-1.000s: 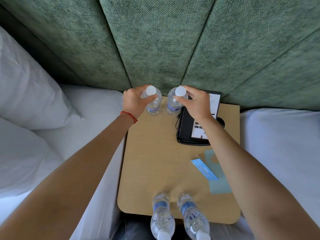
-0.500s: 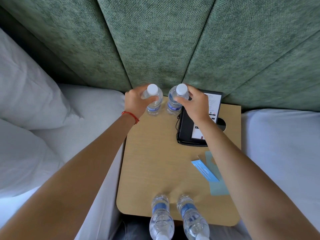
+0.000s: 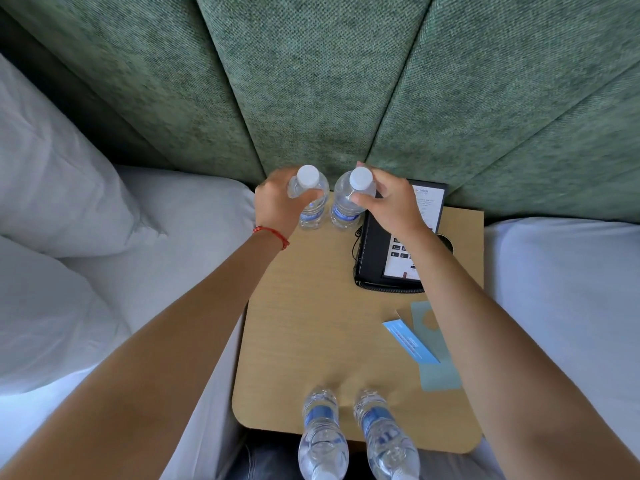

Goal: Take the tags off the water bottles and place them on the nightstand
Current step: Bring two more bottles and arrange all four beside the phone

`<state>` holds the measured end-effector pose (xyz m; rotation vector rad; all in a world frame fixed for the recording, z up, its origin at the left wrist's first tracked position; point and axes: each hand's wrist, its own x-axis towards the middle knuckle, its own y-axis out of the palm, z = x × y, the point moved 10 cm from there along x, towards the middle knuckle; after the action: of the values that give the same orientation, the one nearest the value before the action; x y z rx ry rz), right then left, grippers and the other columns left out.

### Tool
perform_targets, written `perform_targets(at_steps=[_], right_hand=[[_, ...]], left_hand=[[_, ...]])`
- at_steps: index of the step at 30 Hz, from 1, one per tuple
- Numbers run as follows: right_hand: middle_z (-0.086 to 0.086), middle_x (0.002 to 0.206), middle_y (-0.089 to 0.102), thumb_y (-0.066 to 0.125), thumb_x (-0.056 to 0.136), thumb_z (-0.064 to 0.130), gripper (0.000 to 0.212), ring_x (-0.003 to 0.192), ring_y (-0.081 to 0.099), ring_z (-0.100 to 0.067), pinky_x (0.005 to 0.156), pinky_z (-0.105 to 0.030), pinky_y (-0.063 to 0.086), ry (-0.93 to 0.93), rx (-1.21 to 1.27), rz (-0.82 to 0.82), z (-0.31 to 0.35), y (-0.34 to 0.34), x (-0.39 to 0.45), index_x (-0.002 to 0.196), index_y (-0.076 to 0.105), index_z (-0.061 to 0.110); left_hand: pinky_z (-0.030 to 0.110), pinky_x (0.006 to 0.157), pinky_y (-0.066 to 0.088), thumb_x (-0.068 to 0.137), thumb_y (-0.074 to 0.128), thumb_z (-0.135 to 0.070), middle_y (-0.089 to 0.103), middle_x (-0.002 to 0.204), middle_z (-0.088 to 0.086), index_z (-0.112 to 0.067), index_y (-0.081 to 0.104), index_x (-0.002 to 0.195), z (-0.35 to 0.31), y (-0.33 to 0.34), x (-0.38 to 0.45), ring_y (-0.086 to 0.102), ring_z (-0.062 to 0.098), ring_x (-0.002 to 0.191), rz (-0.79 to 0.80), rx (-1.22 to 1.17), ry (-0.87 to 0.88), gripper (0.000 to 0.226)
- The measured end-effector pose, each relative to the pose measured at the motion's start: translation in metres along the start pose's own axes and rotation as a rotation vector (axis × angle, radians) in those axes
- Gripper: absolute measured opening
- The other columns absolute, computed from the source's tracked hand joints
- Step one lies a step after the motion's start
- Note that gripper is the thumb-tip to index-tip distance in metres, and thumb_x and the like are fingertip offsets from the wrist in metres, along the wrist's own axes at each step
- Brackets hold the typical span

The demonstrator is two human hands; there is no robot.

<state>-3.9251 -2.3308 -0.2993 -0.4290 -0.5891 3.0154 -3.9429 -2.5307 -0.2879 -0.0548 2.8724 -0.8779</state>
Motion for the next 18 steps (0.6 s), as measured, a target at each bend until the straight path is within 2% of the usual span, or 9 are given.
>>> perform_targets(at_steps=[2, 4, 5, 7, 9, 14, 18], right_hand=[[-0.007, 0.125, 0.06, 0.076, 0.072, 0.01, 0.058, 0.117, 0.053, -0.015, 0.105, -0.04, 0.041, 0.015, 0.017, -0.035, -0.004, 0.0, -0.004, 0.126, 0.054, 0.008], [-0.01, 0.124, 0.061, 0.078, 0.069, 0.013, 0.06, 0.116, 0.056, -0.02, 0.102, -0.041, 0.044, 0.028, 0.05, -0.08, -0.009, -0.001, -0.008, 0.124, 0.055, 0.007], [-0.011, 0.123, 0.062, 0.078, 0.069, 0.012, 0.06, 0.115, 0.057, -0.02, 0.101, -0.041, 0.045, 0.031, 0.072, -0.1, -0.011, -0.001, -0.01, 0.124, 0.055, 0.006], [-0.011, 0.121, 0.062, 0.077, 0.07, 0.01, 0.057, 0.112, 0.058, -0.02, 0.1, -0.04, 0.046, 0.03, 0.09, -0.105, -0.011, -0.001, -0.01, 0.123, 0.056, 0.006], [-0.009, 0.119, 0.063, 0.077, 0.071, 0.009, 0.056, 0.112, 0.058, -0.02, 0.101, -0.04, 0.045, 0.027, 0.076, -0.063, -0.01, 0.001, -0.006, 0.123, 0.055, 0.006], [-0.007, 0.123, 0.06, 0.075, 0.073, 0.006, 0.057, 0.115, 0.056, -0.018, 0.105, -0.039, 0.041, 0.038, 0.063, 0.035, -0.011, 0.003, -0.001, 0.126, 0.052, 0.007], [-0.008, 0.125, 0.059, 0.073, 0.075, 0.004, 0.058, 0.115, 0.055, -0.016, 0.106, -0.039, 0.041, 0.041, 0.091, 0.04, -0.013, 0.004, -0.001, 0.128, 0.051, 0.007]], left_hand=[[0.03, 0.088, 0.048, 0.068, 0.08, -0.02, 0.067, 0.111, 0.01, -0.008, 0.065, 0.109, 0.003, 0.001, 0.003, 0.06, 0.023, 0.1, 0.038, -0.039, 0.003, 0.045], [0.029, 0.094, 0.046, 0.069, 0.079, -0.017, 0.065, 0.116, 0.008, -0.012, 0.063, 0.115, 0.008, 0.004, 0.004, 0.059, 0.02, 0.107, 0.104, -0.086, -0.003, 0.05], [0.023, 0.094, 0.046, 0.069, 0.078, -0.014, 0.065, 0.118, 0.008, -0.012, 0.061, 0.118, 0.011, 0.006, 0.004, 0.058, 0.019, 0.109, 0.133, -0.111, -0.01, 0.052], [0.005, 0.084, 0.043, 0.069, 0.078, -0.01, 0.064, 0.119, 0.009, -0.011, 0.06, 0.12, 0.015, 0.008, 0.003, 0.058, 0.014, 0.106, 0.151, -0.148, -0.014, 0.054], [-0.004, 0.075, 0.038, 0.068, 0.078, -0.01, 0.064, 0.117, 0.009, -0.011, 0.061, 0.119, 0.016, 0.007, 0.003, 0.056, 0.01, 0.101, 0.122, -0.153, -0.015, 0.053], [0.001, 0.074, 0.042, 0.066, 0.08, -0.018, 0.066, 0.113, 0.006, -0.014, 0.063, 0.115, 0.017, 0.009, 0.003, 0.059, 0.011, 0.1, 0.034, -0.118, -0.028, 0.051], [-0.004, 0.071, 0.04, 0.066, 0.08, -0.019, 0.067, 0.111, 0.005, -0.014, 0.064, 0.114, 0.021, 0.01, 0.002, 0.058, 0.006, 0.095, 0.007, -0.142, -0.043, 0.051]])
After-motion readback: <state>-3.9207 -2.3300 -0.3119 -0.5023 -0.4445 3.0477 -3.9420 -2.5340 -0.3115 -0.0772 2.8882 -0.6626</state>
